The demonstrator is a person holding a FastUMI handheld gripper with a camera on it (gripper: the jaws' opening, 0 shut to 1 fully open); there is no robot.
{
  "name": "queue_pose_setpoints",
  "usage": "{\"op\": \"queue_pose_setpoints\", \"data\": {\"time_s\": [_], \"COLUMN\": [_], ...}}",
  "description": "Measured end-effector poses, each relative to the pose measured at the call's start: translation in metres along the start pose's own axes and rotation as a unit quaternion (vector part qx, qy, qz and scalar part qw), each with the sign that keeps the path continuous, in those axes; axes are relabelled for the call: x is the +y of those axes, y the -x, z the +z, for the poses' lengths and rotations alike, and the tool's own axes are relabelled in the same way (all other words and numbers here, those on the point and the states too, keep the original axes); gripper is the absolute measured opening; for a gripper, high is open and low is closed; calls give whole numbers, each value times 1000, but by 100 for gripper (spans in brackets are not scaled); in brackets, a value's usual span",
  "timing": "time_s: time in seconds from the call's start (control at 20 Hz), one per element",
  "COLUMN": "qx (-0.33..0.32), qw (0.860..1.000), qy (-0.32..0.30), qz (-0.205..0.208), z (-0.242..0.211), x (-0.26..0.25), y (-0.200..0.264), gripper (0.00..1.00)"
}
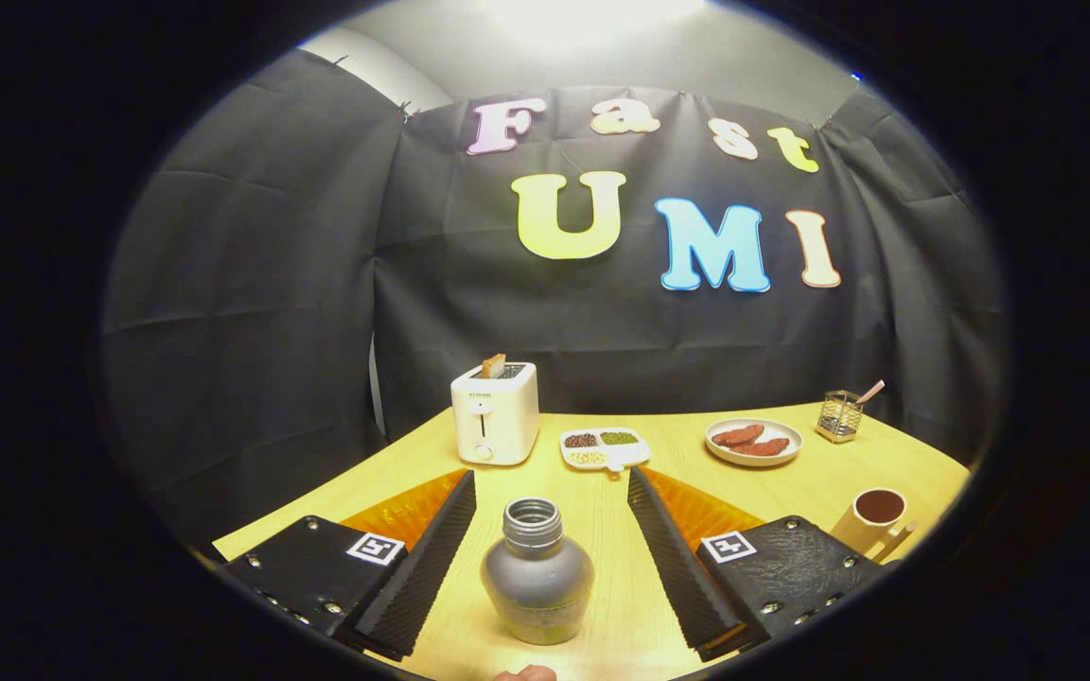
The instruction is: Take the bottle from table, then pour the juice into the cup, finally place the bottle on the coaster
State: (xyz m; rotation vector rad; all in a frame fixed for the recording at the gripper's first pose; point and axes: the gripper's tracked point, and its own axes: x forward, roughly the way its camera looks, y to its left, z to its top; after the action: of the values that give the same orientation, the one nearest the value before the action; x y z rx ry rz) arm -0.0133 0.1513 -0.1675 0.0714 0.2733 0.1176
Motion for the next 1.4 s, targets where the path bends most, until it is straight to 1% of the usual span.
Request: {"op": "queue_pose_setpoints", "data": {"time_s": [0.2,0.6,0.7,0.8,1.4], "qx": [26,51,62,72,120], "qw": [1000,999,998,997,992], "qy": [0,5,-4,3,21], "qz": [-2,-5,-10,-14,-19], "z": [-21,-57,-69,-79,-119], "x": [6,12,12,12,11], "y": [-2,-2,-2,0,0], "gripper": [99,99,99,99,99]}}
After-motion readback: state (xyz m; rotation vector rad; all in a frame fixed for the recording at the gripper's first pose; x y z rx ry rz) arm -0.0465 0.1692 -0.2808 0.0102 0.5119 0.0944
